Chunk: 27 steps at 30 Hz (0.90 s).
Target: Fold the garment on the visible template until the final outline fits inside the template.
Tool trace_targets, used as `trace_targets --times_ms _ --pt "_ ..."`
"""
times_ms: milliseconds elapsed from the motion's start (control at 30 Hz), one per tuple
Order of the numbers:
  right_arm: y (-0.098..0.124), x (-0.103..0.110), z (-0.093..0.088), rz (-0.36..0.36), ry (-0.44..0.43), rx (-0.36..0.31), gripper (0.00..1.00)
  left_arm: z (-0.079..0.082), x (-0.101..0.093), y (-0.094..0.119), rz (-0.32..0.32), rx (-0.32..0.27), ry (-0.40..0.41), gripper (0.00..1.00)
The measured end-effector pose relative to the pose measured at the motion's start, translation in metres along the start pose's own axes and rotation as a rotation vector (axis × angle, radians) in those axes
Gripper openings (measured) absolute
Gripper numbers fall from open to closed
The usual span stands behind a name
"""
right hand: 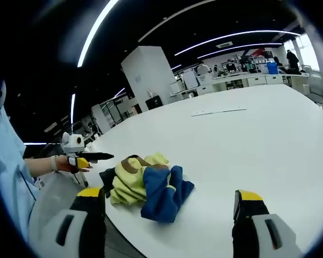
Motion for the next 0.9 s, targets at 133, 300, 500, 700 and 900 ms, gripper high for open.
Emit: trace_targets --times_ms 133,300,500,700,900 --pt "0.0014 -0.0001 -0.0021 -0.002 -0.001 0.002 1.00 -0.0001 -0.0003 -0.0002 -0.002 0.001 0.000 0.92" --pt "0.0026 0.0009 -0.0004 -0.003 0.002 -0.005 1.00 0.0007 0.0001 0.0008 0.002 -0.006 0.000 0.92" --pt "0.0026 0.0034 0.0000 -0.004 0.004 -0.015 1.00 0.0017 0.0001 0.0018 0.006 -0.011 -0.006 0.91" --pt "0.0035 0.0038 -0.0016 -0.003 0.004 -0.010 1.00 0.0025 -0.0008 0.0019 0.005 -0.013 -0.015 0.91" --pt "0.0051 0.0044 -0.0042 -0.007 0.003 -0.005 0.99 0.0020 -0.0013 0.0018 0.002 -0.009 -0.019 0.88"
Point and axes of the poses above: the point that each gripper's makers call its tool centre point, and the gripper's own axes: y roughly backward along the fingers, x roughly to its left, z roughly out of its top, the point moved 9 cm from there along y, roughly backward along the fingers, and after that the axes turned 1 degree about z, right-handed, at the moved point
